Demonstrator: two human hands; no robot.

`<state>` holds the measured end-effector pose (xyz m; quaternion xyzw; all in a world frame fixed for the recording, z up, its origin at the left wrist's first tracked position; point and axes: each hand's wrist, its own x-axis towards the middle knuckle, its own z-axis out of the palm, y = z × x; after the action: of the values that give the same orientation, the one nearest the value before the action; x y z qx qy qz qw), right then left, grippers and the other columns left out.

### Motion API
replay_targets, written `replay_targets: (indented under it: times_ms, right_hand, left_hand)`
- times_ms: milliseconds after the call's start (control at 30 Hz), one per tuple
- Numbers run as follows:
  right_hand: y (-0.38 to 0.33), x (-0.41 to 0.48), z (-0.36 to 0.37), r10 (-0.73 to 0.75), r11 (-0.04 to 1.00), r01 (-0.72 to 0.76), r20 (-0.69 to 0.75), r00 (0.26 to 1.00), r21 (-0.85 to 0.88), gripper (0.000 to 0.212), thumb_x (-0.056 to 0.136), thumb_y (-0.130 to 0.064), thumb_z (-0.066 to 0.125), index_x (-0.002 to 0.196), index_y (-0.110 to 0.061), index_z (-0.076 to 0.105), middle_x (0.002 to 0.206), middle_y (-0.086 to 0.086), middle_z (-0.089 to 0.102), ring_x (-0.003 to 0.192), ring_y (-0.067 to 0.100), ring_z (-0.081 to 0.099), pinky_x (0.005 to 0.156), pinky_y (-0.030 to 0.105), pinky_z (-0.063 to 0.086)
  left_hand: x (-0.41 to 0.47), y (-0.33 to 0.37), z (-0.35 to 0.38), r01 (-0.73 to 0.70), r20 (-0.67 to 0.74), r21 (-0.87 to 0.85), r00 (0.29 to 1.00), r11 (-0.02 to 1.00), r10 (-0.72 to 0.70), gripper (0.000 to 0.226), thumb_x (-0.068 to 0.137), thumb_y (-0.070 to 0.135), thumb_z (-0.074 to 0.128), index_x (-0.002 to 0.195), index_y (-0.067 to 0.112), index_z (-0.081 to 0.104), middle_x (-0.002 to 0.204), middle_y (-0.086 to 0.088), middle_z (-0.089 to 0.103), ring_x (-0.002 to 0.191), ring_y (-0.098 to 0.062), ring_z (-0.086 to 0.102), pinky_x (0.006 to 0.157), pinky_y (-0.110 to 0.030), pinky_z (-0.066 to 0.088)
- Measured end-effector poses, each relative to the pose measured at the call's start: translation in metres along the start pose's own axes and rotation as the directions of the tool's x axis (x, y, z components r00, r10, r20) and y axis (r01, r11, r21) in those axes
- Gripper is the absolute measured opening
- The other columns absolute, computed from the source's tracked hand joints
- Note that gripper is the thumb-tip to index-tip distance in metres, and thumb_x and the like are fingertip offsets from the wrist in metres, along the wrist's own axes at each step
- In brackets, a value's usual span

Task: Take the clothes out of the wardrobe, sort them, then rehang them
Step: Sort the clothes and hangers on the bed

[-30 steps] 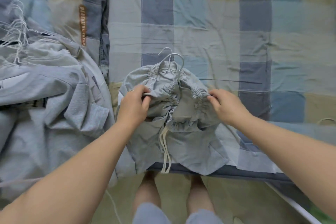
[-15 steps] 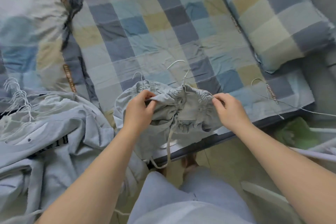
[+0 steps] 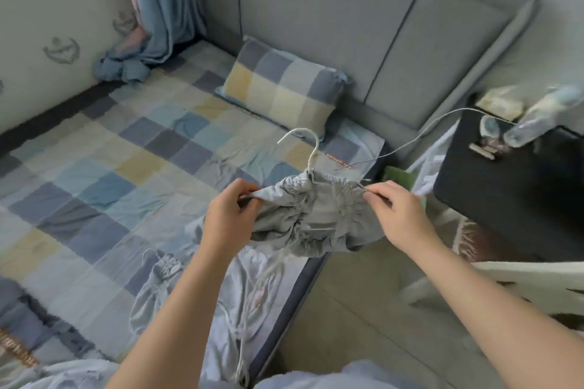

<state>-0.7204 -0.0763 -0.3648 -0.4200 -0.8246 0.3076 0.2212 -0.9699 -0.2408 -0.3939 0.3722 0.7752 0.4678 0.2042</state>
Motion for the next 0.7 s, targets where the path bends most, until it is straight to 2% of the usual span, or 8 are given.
replay_targets:
  times_ms: [67,167,300,367,433,533,633,700]
  right_hand:
    - [0.007,-0.015,-0.039,0.000,1.000,0.000,-0.116,0.993,-0.001,0.012,0.093,-0.014,0.064,0.099,-0.015,0.075,0.087,-0.017,0.063,0.085,-0.003,0.060,0.074,0.006,0.041]
    - [0.015,-0.043,-0.103,0.002,1.000,0.001,-0.252,0.968,0.013,0.010,0.092,-0.009,0.064,0.094,-0.011,0.074,0.087,-0.010,0.065,0.084,0.005,0.062,0.078,0.018,0.047]
    - [0.022,-0.096,-0.194,-0.009,0.999,0.028,-0.410,0.912,0.040,0.011,0.096,-0.012,0.059,0.096,-0.015,0.070,0.092,-0.012,0.067,0.088,0.003,0.062,0.078,0.013,0.046]
    - [0.025,-0.128,-0.241,-0.020,0.997,0.052,-0.447,0.894,0.059,0.014,0.098,-0.014,0.056,0.098,-0.020,0.069,0.105,-0.018,0.067,0.099,0.000,0.062,0.083,0.009,0.044]
    - [0.030,-0.165,-0.287,-0.029,0.997,0.054,-0.424,0.905,0.047,0.016,0.098,-0.015,0.055,0.092,-0.023,0.067,0.119,-0.020,0.064,0.109,0.002,0.061,0.089,0.012,0.045]
    - [0.045,-0.223,-0.355,-0.043,0.998,0.022,-0.454,0.890,-0.052,0.020,0.099,-0.019,0.053,0.088,-0.017,0.069,0.126,-0.022,0.059,0.114,0.001,0.058,0.095,0.015,0.042]
    - [0.061,-0.280,-0.424,-0.025,0.993,-0.046,-0.588,0.808,-0.105,0.027,0.099,-0.028,0.053,0.089,-0.009,0.071,0.111,-0.014,0.066,0.105,0.001,0.062,0.095,0.027,0.047]
    - [0.067,-0.317,-0.465,0.009,0.978,-0.143,-0.655,0.755,-0.152,0.027,0.090,-0.036,0.064,0.076,-0.013,0.061,0.086,-0.003,0.065,0.080,0.007,0.062,0.079,0.034,0.050]
  left_hand:
    - [0.007,0.032,0.021,-0.062,0.055,0.011,0.997,0.998,0.061,0.036,0.088,0.010,0.065,0.077,0.043,0.056,0.077,0.025,0.062,0.071,0.001,0.056,0.054,-0.013,0.039]
    - [0.009,0.087,0.060,-0.146,0.111,0.029,0.984,0.989,0.142,0.033,0.087,0.014,0.066,0.072,0.040,0.054,0.076,0.028,0.061,0.070,0.002,0.055,0.057,-0.029,0.041]
    - [-0.011,0.175,0.121,-0.264,0.153,-0.038,0.952,0.964,0.266,0.025,0.087,0.021,0.067,0.069,0.033,0.054,0.063,0.019,0.059,0.059,-0.003,0.051,0.052,-0.029,0.036]
    - [-0.030,0.225,0.154,-0.333,0.159,-0.092,0.925,0.938,0.344,0.024,0.086,0.025,0.068,0.068,0.029,0.053,0.060,0.014,0.057,0.054,-0.008,0.047,0.053,-0.030,0.036]
    - [-0.056,0.277,0.185,-0.391,0.160,-0.152,0.897,0.908,0.413,0.027,0.086,0.025,0.068,0.066,0.032,0.051,0.056,0.015,0.054,0.051,-0.010,0.042,0.053,-0.031,0.036]
    - [-0.102,0.351,0.229,-0.474,0.196,-0.232,0.833,0.849,0.518,0.027,0.085,0.027,0.067,0.066,0.040,0.053,0.056,0.020,0.055,0.051,-0.006,0.044,0.054,-0.030,0.036]
    - [-0.152,0.416,0.273,-0.542,0.249,-0.336,0.737,0.770,0.628,0.020,0.085,0.025,0.066,0.071,0.035,0.057,0.060,0.019,0.059,0.052,-0.006,0.045,0.055,-0.029,0.037]
    - [-0.185,0.457,0.302,-0.593,0.259,-0.384,0.667,0.708,0.699,0.021,0.086,0.023,0.067,0.071,0.032,0.057,0.056,0.019,0.055,0.049,-0.005,0.045,0.053,-0.028,0.034]
